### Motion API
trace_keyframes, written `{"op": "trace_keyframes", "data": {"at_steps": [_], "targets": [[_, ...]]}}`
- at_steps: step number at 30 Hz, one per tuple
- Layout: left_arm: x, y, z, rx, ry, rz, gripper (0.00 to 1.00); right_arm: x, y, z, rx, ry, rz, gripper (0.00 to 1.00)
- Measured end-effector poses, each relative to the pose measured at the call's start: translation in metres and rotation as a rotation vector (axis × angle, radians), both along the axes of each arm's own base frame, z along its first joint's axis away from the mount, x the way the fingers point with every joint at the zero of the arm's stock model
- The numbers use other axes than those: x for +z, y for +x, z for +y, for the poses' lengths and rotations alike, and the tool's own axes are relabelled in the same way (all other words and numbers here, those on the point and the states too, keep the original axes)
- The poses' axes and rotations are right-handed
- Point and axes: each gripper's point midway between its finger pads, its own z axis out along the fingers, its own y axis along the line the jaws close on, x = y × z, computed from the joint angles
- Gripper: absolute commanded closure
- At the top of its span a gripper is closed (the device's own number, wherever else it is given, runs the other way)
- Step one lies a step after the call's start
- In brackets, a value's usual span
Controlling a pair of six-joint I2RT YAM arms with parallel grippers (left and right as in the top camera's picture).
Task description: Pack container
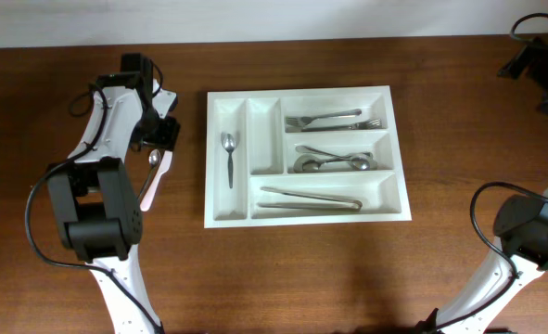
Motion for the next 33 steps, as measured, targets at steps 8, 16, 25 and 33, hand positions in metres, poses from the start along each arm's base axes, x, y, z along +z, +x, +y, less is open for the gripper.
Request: {"op": "trace_keyframes", "data": {"at_steps": [8, 16, 25, 33], "targets": [[-0.008, -0.005, 0.010, 0.027, -0.022, 0.015, 0.38, 0.000, 0.000, 0.000, 0.000, 0.000, 0.000, 0.01], [-0.024, -0.010, 0.016, 0.044, -0.029, 0.052, 0.40, 0.000, 0.000, 0.000, 0.000, 0.000, 0.000, 0.01], [-0.030, -0.010, 0.012, 0.041, -0.052, 0.055, 0.46, 0.000, 0.000, 0.000, 0.000, 0.000, 0.000, 0.01], [-0.032, -0.012, 0.005, 0.038, -0.093, 0.070, 0.62, 0.000, 0.000, 0.000, 0.000, 0.000, 0.000, 0.01]]}}
